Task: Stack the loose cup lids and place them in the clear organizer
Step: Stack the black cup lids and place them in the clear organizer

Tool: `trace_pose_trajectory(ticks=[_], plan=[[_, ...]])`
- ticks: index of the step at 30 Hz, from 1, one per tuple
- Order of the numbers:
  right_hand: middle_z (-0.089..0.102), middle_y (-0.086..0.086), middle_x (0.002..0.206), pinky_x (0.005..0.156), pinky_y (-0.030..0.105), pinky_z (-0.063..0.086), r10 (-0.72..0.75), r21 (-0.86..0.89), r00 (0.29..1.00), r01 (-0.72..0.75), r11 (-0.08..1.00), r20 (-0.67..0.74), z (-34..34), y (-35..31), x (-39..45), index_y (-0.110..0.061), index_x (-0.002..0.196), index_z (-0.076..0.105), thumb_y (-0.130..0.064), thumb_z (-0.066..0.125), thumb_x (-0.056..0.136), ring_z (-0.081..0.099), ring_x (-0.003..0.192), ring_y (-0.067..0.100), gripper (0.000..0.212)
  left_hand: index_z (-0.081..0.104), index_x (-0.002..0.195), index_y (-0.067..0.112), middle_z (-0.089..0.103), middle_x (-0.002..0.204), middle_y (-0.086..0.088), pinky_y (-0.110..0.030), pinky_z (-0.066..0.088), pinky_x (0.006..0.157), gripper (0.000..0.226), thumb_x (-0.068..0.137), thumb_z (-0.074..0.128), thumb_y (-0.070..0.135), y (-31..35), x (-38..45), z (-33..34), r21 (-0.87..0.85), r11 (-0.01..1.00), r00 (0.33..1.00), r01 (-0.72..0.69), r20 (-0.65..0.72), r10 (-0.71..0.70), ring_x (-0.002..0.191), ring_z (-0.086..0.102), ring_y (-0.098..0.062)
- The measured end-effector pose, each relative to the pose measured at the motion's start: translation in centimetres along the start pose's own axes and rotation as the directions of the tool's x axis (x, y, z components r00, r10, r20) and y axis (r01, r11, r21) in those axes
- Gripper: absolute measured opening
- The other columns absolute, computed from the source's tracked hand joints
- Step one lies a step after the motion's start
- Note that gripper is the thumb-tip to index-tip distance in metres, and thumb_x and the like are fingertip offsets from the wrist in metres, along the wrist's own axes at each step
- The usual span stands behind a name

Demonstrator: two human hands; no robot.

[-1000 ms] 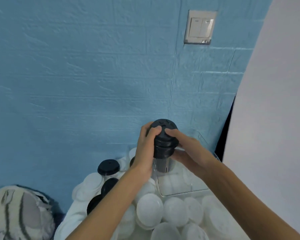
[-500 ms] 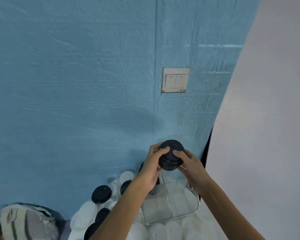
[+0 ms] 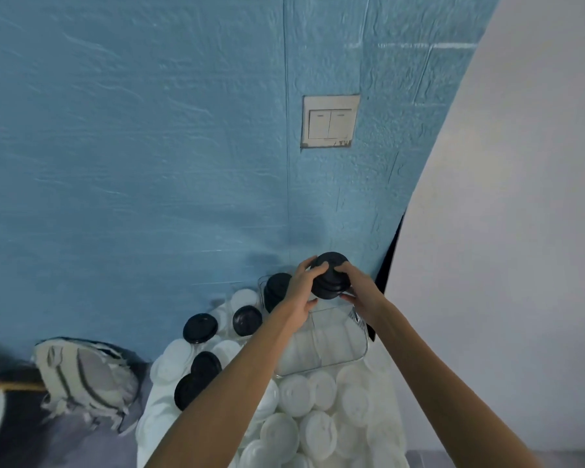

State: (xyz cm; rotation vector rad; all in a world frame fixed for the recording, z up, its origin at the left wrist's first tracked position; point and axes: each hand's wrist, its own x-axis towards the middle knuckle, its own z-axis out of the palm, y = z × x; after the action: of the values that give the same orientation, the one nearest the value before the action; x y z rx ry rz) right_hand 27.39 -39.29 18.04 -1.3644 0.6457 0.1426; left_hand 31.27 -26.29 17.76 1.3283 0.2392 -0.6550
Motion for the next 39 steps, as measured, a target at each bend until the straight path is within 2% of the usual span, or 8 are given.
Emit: trace_pose_trajectory(ticks=[4, 8, 14, 19, 24, 28, 35, 39], plan=[[0.07, 0.009, 0.117, 0.08, 0.028, 0.049, 0.027, 0.018, 0.999, -0.026, 1.0, -0.036, -0.5, 1.2, 2.0, -0.011, 0.124, 0.065, -0.028, 0.067, 0.087, 0.063, 0.101, 0.02, 0.04, 0.054, 0.144, 0.03, 0.058, 0.142, 0.0, -0.027, 0.043, 0.087, 0.055, 0.093, 0.072, 0.039, -2.2, 2.5, 0.1, 0.045, 0.999, 0.999, -0.018, -0.044, 0.02, 0.126, 0.055, -0.015], [0.066, 0.011, 0.125, 0.1, 0.04, 0.053, 0.029, -0.041, 0.999, -0.03, 0.999, -0.035, -1.3, 2.6, 4.8, -0.018, 0.129, 0.056, -0.038, 0.074, 0.069, 0.063, 0.114, 0.025, 0.066, 0.052, 0.146, 0.028, 0.061, 0.139, 0.0, -0.026, 0.043, 0.078, 0.054, 0.096, 0.069, 0.038, -3.8, 4.6, 0.2, 0.051, 0.998, 0.999, 0.02, -0.048, -0.017, 0.126, 0.057, -0.018], [0.062, 0.007, 0.118, 0.102, 0.039, 0.05, 0.07, -0.156, 0.997, -0.067, 0.985, 0.015, -0.8, 2.4, 6.2, -0.016, 0.131, 0.05, -0.023, 0.06, 0.094, 0.061, 0.109, 0.021, 0.039, 0.049, 0.148, 0.023, 0.058, 0.143, -0.006, -0.044, 0.046, 0.112, 0.063, 0.09, 0.07, 0.038, -6.0, 8.0, -0.1, 0.056, 0.998, 0.996, 0.041, -0.086, -0.036, 0.128, 0.058, -0.022], [0.065, 0.008, 0.123, 0.105, 0.043, 0.051, 0.119, -0.21, 0.993, -0.12, 0.97, -0.019, -0.6, 4.1, 9.2, -0.015, 0.136, 0.05, -0.051, 0.059, 0.084, 0.064, 0.112, 0.023, 0.064, 0.046, 0.148, 0.018, 0.059, 0.141, -0.009, -0.045, 0.046, 0.112, 0.048, 0.103, 0.059, 0.027, -6.4, 9.2, 0.3, 0.077, 0.993, 0.99, 0.095, -0.109, -0.087, 0.126, 0.058, -0.025], [0.064, 0.013, 0.124, 0.091, 0.036, 0.053, 0.16, -0.164, 0.987, -0.162, 0.973, -0.026, -0.1, 4.4, 9.6, -0.009, 0.135, 0.049, -0.032, 0.054, 0.102, 0.064, 0.107, 0.025, 0.04, 0.035, 0.151, 0.018, 0.055, 0.143, -0.014, -0.048, 0.046, 0.111, 0.049, 0.106, 0.051, 0.027, -6.3, 9.7, 1.3, 0.105, 0.978, 0.972, 0.183, -0.168, -0.164, 0.127, 0.057, -0.032], [0.065, 0.008, 0.097, 0.069, 0.03, 0.049, 0.172, -0.147, 0.984, -0.176, 0.973, -0.045, 0.4, 4.2, 9.7, -0.011, 0.107, 0.057, -0.018, 0.047, 0.104, 0.062, 0.085, 0.019, 0.012, 0.027, 0.154, 0.021, 0.053, 0.144, -0.017, -0.048, 0.047, 0.11, 0.05, 0.108, 0.043, 0.025, -5.9, 10.0, 2.1, 0.072, 0.974, 0.954, 0.214, -0.23, -0.193, 0.126, 0.057, -0.035], [0.061, 0.013, 0.114, 0.072, 0.033, 0.052, 0.094, -0.231, 0.996, -0.093, 0.968, -0.004, 0.8, 4.4, 10.4, -0.01, 0.13, 0.046, -0.012, 0.045, 0.106, 0.062, 0.09, 0.02, 0.024, 0.032, 0.15, 0.021, 0.053, 0.139, -0.021, -0.039, 0.045, 0.083, 0.046, 0.105, 0.037, 0.011, -5.1, 10.2, 3.3, -0.024, 0.975, 0.925, 0.219, -0.313, -0.215, 0.102, 0.053, -0.031], [0.065, 0.013, 0.098, 0.066, 0.032, 0.052, 0.135, -0.275, 0.991, -0.125, 0.953, 0.015, 0.7, 3.8, 10.4, -0.008, 0.114, 0.056, -0.01, 0.047, 0.101, 0.063, 0.082, 0.024, 0.017, 0.035, 0.151, 0.022, 0.049, 0.141, -0.023, -0.039, 0.046, 0.082, 0.053, 0.1, 0.039, 0.007, -5.2, 10.4, 3.8, -0.095, 0.974, 0.895, 0.206, -0.383, -0.226, 0.113, 0.057, -0.036]])
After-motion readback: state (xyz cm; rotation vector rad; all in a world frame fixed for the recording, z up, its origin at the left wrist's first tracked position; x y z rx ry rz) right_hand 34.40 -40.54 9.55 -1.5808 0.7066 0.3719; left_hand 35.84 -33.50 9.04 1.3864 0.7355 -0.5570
